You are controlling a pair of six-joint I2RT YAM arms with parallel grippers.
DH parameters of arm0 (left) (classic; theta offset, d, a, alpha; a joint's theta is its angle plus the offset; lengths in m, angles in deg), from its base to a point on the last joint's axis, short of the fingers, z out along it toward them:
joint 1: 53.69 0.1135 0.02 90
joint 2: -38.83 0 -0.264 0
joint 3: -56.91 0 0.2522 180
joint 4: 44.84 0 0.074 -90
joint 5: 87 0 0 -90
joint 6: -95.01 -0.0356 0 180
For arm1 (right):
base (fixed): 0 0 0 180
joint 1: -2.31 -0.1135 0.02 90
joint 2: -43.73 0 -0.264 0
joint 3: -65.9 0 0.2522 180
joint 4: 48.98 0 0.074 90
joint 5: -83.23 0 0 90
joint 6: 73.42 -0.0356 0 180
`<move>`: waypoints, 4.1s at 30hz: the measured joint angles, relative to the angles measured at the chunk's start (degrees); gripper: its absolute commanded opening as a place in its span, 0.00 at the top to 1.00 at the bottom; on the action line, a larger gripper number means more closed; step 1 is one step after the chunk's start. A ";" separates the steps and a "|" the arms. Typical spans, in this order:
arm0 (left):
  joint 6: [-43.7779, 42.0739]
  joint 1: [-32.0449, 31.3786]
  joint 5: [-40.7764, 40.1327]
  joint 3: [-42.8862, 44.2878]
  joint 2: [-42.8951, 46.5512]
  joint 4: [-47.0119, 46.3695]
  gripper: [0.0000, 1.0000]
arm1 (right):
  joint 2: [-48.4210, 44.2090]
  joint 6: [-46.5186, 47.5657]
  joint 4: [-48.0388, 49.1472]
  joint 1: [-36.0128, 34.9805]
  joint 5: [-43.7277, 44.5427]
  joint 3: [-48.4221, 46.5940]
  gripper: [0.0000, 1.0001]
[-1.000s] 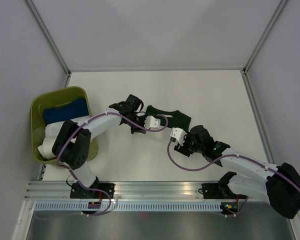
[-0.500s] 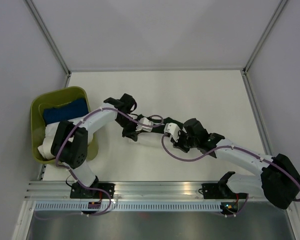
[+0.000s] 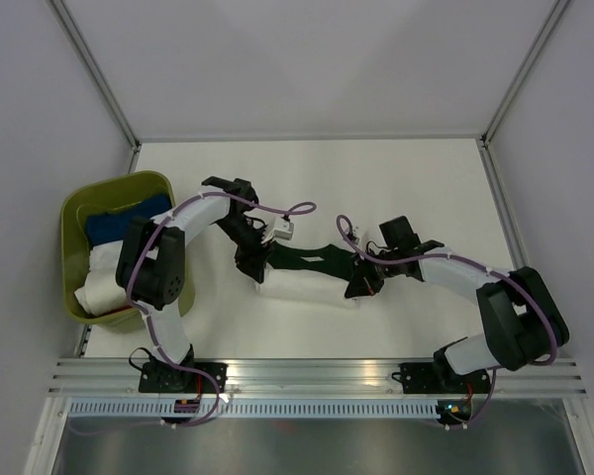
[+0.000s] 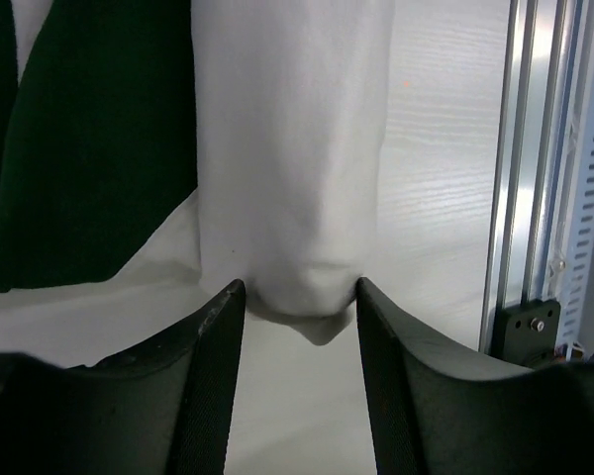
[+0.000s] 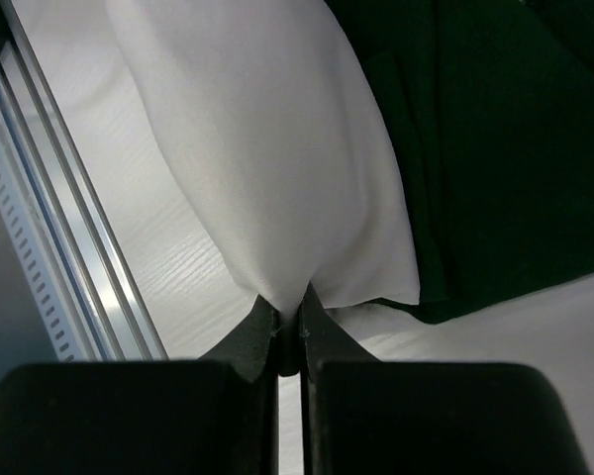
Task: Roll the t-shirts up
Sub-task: Roll the tshirt
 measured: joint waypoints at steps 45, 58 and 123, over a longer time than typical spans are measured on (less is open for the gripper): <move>39.85 -0.20 -4.63 -6.60 2.03 -18.05 0.77 | 6.54 -44.98 15.21 7.48 -3.89 5.99 0.99; 42.36 0.33 -12.48 -11.08 10.51 -32.13 0.35 | 14.78 -44.63 9.07 9.01 -0.61 -3.74 1.00; -0.35 -2.36 -2.78 2.93 -1.95 -7.02 0.98 | -0.22 12.50 13.16 -15.76 33.62 2.91 0.69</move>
